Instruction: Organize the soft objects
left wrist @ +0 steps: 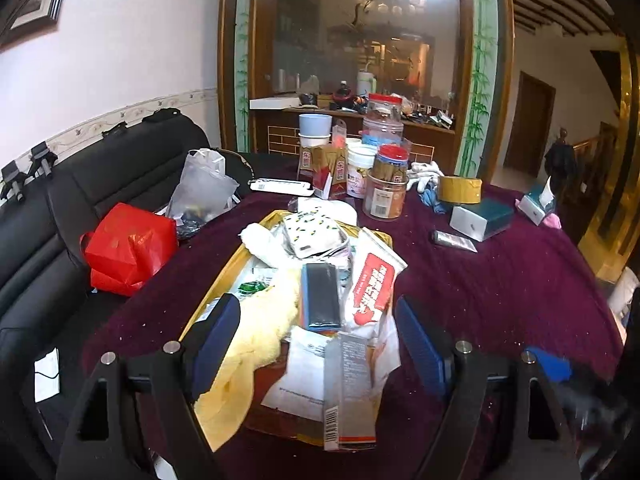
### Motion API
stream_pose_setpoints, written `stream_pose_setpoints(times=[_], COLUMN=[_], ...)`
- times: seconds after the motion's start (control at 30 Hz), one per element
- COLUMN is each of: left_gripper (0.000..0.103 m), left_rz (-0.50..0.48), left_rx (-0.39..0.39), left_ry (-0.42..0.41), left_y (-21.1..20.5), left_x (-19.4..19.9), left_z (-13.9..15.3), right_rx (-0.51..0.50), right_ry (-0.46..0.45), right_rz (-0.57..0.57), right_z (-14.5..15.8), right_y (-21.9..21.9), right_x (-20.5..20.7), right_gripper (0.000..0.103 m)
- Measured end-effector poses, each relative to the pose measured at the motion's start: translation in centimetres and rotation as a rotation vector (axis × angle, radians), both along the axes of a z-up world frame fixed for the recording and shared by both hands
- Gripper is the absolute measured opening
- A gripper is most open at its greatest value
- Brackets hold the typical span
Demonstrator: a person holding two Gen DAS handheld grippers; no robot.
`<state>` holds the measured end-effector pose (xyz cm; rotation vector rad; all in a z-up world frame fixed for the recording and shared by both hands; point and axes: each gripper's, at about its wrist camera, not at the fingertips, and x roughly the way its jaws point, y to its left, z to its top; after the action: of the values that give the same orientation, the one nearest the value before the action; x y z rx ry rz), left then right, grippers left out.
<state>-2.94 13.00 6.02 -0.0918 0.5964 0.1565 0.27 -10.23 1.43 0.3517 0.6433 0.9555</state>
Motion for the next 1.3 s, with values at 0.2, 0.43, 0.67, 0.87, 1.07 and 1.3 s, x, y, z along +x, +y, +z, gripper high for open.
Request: stream_pose_setpoints(times=[0.2, 0.43, 0.67, 0.87, 1.07, 1.3], left_gripper=[0.081, 0.084, 0.084, 0.089, 0.092, 0.094], left_rz=[0.027, 0.055, 0.047, -0.057, -0.079, -0.113], left_rx=[-0.007, -0.023, -0.035, -0.268, -0.387, -0.467], left_ry=[-0.008, -0.067, -0.107, -0.040, -0.051, -0.041], left_y=[1.2, 1.8, 2.3, 5.4, 8.0, 8.3], left_x=[-0.5, -1.3, -1.8, -1.1, -2.3, -2.5], left_z=[-0.1, 0.7, 1.1, 1.5, 4.0, 5.5], right_rx=[-0.025, -0.047, -0.067, -0.065, -0.081, -0.102], right_ry=[0.063, 0.086, 0.072, 0.068, 0.064, 0.043], right_rz=[0.030, 0.014, 0.019, 0.021, 0.025, 0.029], right_z=[-2.5, -3.3, -3.1, -3.0, -3.0, -2.9], right_y=[1.4, 1.6, 1.9, 1.9, 2.2, 2.5], right_x=[0.3, 0.9, 0.7, 0.7, 0.7, 0.4], right_gripper=[0.076, 0.076, 0.076, 0.076, 0.076, 0.076])
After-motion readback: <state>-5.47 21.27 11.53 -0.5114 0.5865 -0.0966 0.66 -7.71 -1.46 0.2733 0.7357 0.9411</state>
